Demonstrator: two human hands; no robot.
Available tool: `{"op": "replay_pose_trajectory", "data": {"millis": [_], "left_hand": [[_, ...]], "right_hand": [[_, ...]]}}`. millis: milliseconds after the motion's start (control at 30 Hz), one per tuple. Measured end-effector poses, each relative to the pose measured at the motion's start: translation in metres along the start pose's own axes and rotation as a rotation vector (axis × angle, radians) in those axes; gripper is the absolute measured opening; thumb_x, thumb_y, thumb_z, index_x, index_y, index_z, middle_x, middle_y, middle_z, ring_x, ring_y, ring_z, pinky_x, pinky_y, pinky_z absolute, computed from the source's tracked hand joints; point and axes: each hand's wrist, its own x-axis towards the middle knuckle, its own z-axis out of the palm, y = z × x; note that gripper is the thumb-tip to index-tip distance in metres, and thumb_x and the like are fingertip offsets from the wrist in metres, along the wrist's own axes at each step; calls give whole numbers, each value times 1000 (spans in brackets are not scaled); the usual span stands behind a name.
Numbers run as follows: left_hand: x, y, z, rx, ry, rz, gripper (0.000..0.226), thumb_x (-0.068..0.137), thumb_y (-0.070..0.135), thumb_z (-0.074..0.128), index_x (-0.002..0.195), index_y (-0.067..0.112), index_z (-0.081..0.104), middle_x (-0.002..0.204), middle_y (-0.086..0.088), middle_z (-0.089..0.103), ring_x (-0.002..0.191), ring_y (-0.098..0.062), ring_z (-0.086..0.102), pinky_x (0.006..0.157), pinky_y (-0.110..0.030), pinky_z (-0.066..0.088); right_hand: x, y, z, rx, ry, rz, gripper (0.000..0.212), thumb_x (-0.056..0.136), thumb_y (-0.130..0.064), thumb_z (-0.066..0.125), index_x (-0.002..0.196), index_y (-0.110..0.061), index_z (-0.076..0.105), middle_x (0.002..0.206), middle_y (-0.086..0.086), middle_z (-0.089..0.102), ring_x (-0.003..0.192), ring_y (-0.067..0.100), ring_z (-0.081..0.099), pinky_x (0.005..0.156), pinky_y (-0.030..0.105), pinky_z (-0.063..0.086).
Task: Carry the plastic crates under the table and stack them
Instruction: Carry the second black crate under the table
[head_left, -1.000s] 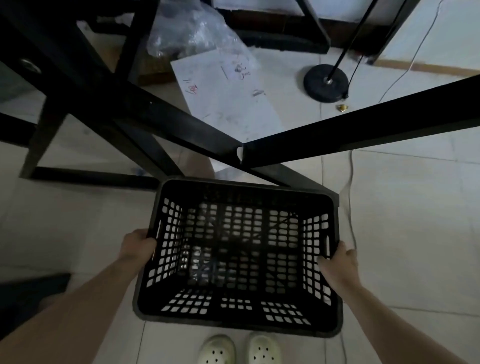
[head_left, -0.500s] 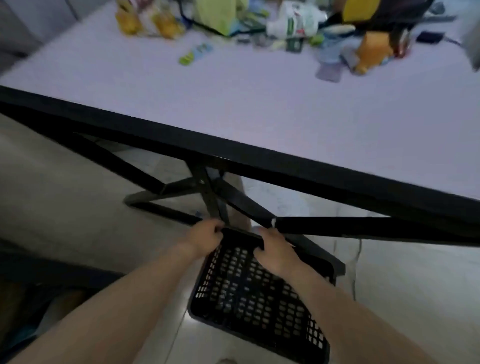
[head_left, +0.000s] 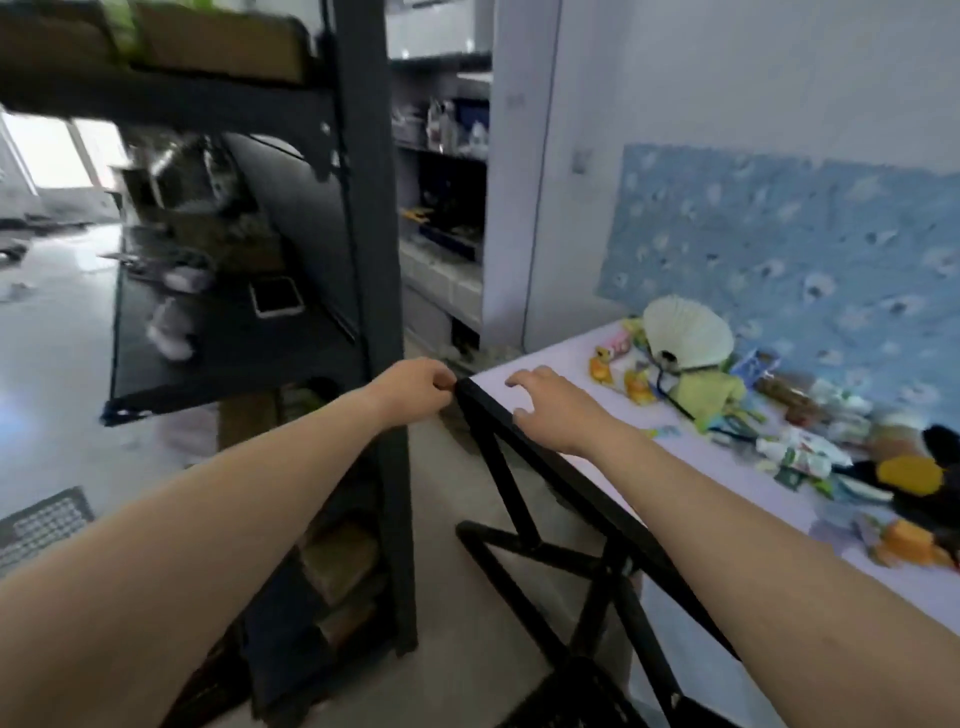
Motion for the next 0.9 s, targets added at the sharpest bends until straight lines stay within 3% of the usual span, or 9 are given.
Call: {"op": "replay_pose_trajectory", "data": {"millis": [133, 200, 300, 433, 533, 633, 700, 900], "left_hand": [[-98, -59, -105, -92, 163, -122, 38, 94, 20, 54, 131, 15, 60, 133, -2, 61, 123, -20, 56, 104, -30, 42], [-140, -86, -140, -77, 219, -174, 37, 93, 21, 54, 130, 17, 61, 133, -2, 61, 122, -20, 56, 104, -31, 43], [-241, -143, -194, -56, 341, -273, 38, 92, 18, 53, 129, 16, 62, 130, -3, 61, 120, -21, 56, 98, -30, 41], [-376, -224, -248, -17, 449, -413, 38, 92, 17, 53, 129, 11, 61, 133, -7, 61, 122, -24, 55, 104, -34, 41], [-467, -287, -275, -19, 488, -527, 42, 93, 16, 53, 134, 12, 58, 136, -6, 59, 124, -23, 54, 102, -32, 42], [-538, -347, -287, -59, 502, -616, 41, 92, 18, 53, 133, 13, 58, 135, -3, 60, 110, -19, 58, 92, -28, 45], [-573, -382, -289, -85, 518, -669, 40, 91, 19, 54, 131, 16, 60, 133, -3, 62, 110, -19, 59, 98, -29, 45], [-619, -469, -294, -124, 539, -745, 41, 92, 17, 53, 133, 15, 58, 133, -3, 61, 122, -20, 56, 106, -32, 42]], "right_hand": [[10, -147, -52, -75, -15, -219, 44, 89, -28, 49, 132, -19, 50, 133, 8, 51, 112, 26, 54, 84, 32, 43], [7, -208, -58, -95, -43, -307, 44, 92, -30, 49, 134, -19, 49, 136, 5, 50, 116, 25, 52, 86, 32, 42], [-13, -321, -36, -106, -75, -429, 42, 93, -32, 49, 134, -22, 49, 137, 4, 49, 117, 26, 53, 92, 36, 46], [-39, -456, 11, -76, -125, -547, 46, 91, -27, 50, 137, -22, 47, 139, 6, 49, 118, 26, 54, 94, 38, 49], [-62, -548, 46, -74, -180, -626, 48, 91, -25, 50, 138, -18, 46, 140, 7, 49, 118, 28, 55, 98, 38, 48], [-77, -624, 87, -79, -186, -682, 50, 89, -34, 50, 139, -25, 44, 143, 5, 45, 124, 28, 50, 103, 42, 42], [-81, -665, 117, -120, -207, -731, 51, 89, -34, 50, 139, -26, 42, 143, 6, 44, 128, 29, 46, 107, 46, 37], [-58, -755, 185, -157, -292, -788, 53, 93, -28, 50, 144, -24, 37, 147, 10, 39, 131, 30, 43, 104, 38, 36]]}}
